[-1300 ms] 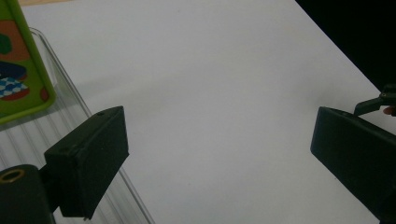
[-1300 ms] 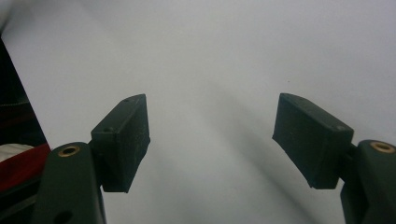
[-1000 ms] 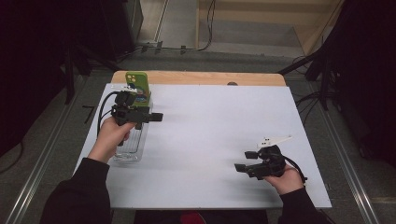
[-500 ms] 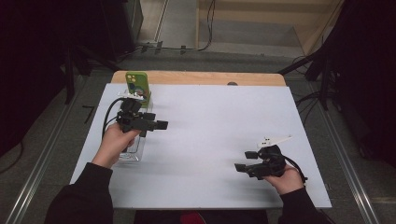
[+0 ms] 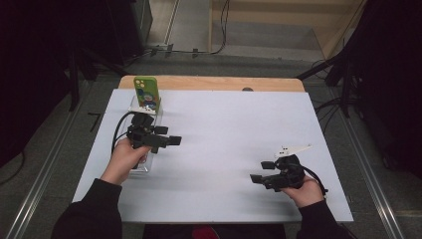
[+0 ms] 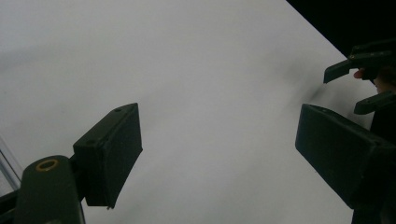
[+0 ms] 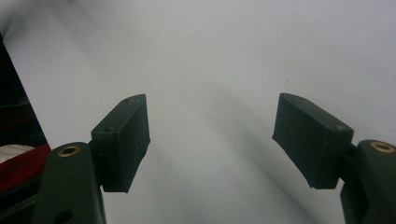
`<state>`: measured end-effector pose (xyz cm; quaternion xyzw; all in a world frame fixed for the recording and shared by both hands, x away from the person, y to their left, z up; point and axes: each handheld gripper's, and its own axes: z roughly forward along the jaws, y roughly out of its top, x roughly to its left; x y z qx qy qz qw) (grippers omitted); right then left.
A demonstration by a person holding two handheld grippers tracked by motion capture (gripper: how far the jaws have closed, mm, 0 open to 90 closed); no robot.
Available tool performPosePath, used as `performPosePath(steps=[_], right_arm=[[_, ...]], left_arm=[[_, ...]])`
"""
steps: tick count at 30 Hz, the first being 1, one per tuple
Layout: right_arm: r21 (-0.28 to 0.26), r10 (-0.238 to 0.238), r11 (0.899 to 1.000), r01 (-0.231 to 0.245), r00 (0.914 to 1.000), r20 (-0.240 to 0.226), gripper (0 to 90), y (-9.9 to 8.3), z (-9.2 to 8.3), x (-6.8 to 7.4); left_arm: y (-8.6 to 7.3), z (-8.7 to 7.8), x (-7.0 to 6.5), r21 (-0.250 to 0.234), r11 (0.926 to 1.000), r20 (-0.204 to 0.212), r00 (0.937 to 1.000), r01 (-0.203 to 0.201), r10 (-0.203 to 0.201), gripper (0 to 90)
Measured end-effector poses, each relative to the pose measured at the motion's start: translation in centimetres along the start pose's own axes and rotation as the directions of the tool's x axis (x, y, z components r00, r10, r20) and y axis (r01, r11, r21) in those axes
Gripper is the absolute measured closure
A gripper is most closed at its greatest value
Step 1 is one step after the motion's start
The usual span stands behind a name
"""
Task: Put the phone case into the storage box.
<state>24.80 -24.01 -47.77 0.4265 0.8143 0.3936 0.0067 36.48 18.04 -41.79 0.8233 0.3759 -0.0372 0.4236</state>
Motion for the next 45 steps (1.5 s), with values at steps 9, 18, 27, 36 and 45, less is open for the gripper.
performPosePath(steps=[9, 18, 27, 36, 45], right_arm=[[0.001, 0.002, 1.000, -0.002, 1.0000, 0.000, 25.3, 0.0, 0.0, 0.0], [0.001, 0.004, 1.000, -0.004, 1.0000, 0.000, 25.3, 0.0, 0.0, 0.0], [0.002, 0.003, 1.000, -0.003, 1.0000, -0.002, 25.3, 0.0, 0.0, 0.0], [0.001, 0.004, 1.000, -0.004, 1.0000, -0.003, 25.3, 0.0, 0.0, -0.1], [-0.001, 0.005, 1.000, -0.005, 0.9999, -0.009, 25.3, 0.0, 0.0, -0.1]], left_arm=[[-1.4, 0.3, -0.7, 0.000, 0.9996, 0.002, 0.9996, -0.028, 0.028, 15.3], [-2.8, 0.4, -1.2, -0.002, 0.9993, -0.011, 0.9993, -0.037, 0.037, 15.3], [-3.9, 0.5, -1.6, -0.018, 0.9992, 0.010, 0.9993, -0.036, 0.036, 15.3], [-5.0, 0.4, -2.1, -0.017, 0.9969, 0.014, 0.9970, -0.076, 0.076, 15.3], [-6.2, -0.1, -2.8, -0.050, 0.9936, 0.015, 0.9946, -0.102, 0.102, 15.3]])
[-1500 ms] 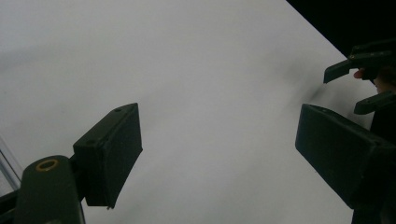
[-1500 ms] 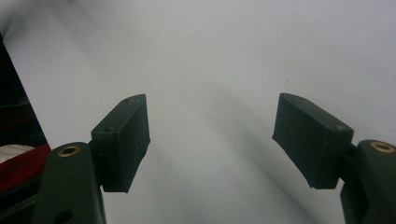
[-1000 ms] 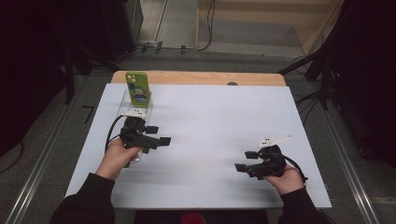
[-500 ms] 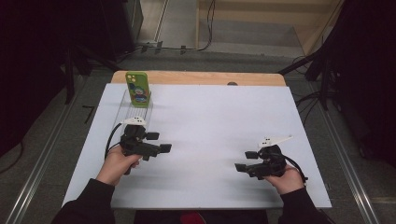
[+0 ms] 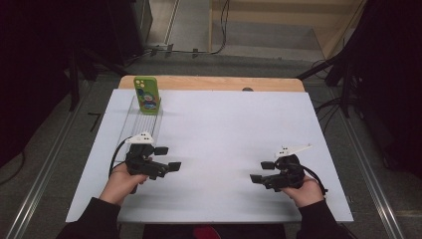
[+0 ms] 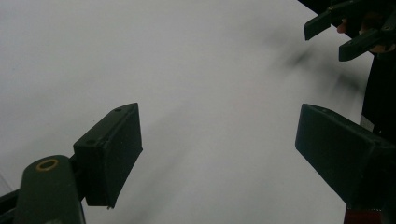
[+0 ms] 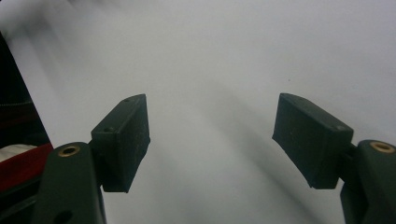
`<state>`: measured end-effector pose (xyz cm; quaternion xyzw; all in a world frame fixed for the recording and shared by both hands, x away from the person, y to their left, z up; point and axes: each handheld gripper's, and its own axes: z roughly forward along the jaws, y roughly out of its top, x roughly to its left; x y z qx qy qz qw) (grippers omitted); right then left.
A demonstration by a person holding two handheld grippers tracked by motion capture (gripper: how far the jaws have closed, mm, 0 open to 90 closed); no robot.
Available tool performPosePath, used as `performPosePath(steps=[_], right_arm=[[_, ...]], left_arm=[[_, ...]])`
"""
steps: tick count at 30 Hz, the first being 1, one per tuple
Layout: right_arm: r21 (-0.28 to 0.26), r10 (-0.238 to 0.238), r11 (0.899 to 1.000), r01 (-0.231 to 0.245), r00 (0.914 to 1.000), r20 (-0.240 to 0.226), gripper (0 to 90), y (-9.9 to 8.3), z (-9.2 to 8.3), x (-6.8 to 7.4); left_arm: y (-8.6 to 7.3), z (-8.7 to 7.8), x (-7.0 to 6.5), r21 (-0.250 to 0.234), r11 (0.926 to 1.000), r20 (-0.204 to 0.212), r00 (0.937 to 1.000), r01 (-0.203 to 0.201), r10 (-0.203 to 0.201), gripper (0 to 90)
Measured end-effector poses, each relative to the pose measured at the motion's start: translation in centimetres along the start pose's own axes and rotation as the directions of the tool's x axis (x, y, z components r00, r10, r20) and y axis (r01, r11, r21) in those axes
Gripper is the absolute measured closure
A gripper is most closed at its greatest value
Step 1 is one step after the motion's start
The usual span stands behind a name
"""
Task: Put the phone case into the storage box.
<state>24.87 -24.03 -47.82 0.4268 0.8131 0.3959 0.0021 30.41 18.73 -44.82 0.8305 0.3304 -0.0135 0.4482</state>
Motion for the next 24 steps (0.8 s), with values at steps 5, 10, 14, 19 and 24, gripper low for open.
performPosePath(steps=[5, 10, 14, 19, 24], right_arm=[[0.000, 0.005, 1.000, -0.005, 1.0000, -0.005, 25.4, 0.0, 0.0, 0.0], [0.004, 0.001, 1.000, -0.001, 1.0000, -0.005, 25.4, 0.0, 0.0, 0.0], [0.005, 0.004, 1.000, -0.004, 1.0000, -0.005, 25.4, 0.0, 0.0, 0.0], [0.007, 0.002, 1.000, -0.002, 1.0000, -0.006, 25.4, 0.0, 0.0, 0.0], [0.007, 0.006, 1.000, -0.006, 1.0000, -0.007, 25.3, -0.1, 0.1, 0.0]], left_arm=[[-0.7, -0.3, -0.3, -0.002, 1.0000, 0.003, 1.0000, -0.004, 0.004, 15.3], [-1.5, -0.6, -0.5, 0.003, 1.0000, 0.008, 1.0000, -0.002, 0.002, 15.3], [-2.0, -0.7, -0.5, 0.011, 0.9999, 0.009, 1.0000, -0.004, 0.004, 15.3], [-2.6, -0.7, -0.5, 0.015, 0.9998, 0.007, 0.9999, -0.011, 0.011, 15.4], [-2.9, -0.8, -0.7, 0.010, 0.9998, 0.009, 0.9999, -0.015, 0.015, 15.5]])
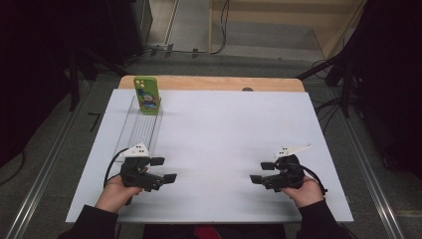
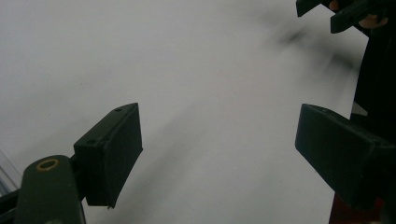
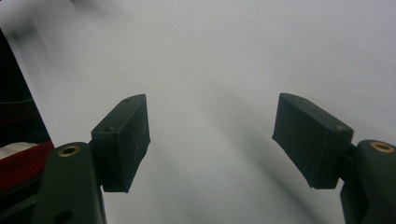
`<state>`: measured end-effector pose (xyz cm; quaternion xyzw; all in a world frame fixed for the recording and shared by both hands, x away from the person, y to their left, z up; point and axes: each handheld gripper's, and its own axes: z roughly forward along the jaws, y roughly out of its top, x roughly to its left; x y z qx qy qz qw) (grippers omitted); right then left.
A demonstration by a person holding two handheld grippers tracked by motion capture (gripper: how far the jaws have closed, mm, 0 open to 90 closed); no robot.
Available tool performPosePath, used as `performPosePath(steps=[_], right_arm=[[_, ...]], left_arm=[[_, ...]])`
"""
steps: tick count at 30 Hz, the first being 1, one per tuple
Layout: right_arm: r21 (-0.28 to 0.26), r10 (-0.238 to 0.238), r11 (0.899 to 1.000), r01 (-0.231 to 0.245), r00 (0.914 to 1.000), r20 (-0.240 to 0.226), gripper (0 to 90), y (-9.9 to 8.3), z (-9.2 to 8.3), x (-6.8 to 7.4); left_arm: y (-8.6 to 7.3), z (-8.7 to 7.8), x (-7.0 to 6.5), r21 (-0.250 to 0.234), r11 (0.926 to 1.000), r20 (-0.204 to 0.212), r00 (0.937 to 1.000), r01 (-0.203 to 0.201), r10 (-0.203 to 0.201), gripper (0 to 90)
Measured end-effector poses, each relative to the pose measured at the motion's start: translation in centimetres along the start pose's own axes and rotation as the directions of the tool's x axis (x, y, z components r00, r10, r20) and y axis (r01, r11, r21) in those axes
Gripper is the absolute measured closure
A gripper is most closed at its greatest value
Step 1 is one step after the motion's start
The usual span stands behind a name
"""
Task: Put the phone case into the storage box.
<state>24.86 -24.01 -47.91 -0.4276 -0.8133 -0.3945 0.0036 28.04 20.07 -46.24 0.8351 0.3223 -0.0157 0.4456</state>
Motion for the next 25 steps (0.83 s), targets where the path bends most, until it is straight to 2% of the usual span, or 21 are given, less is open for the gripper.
performPosePath(steps=[5, 8, 25], right_arm=[[0.002, 0.000, 1.000, 0.000, 1.0000, -0.001, 25.3, -0.03, 0.01, 0.01], [0.003, -0.003, 1.000, 0.003, 1.0000, -0.001, 25.4, -0.03, 0.03, 0.00], [0.007, -0.005, 1.000, 0.005, 1.0000, -0.002, 25.3, -0.08, 0.10, -0.05]], left_arm=[[-0.43, -0.24, -0.18, -0.012, 0.9998, -0.014, 0.9998, -0.017, 0.017, 15.4], [-0.58, -0.41, -0.25, -0.017, 0.9996, -0.007, 0.9997, -0.023, 0.023, 15.4], [-0.66, -0.50, -0.32, -0.018, 0.9996, -0.008, 0.9998, -0.020, 0.020, 15.5]])
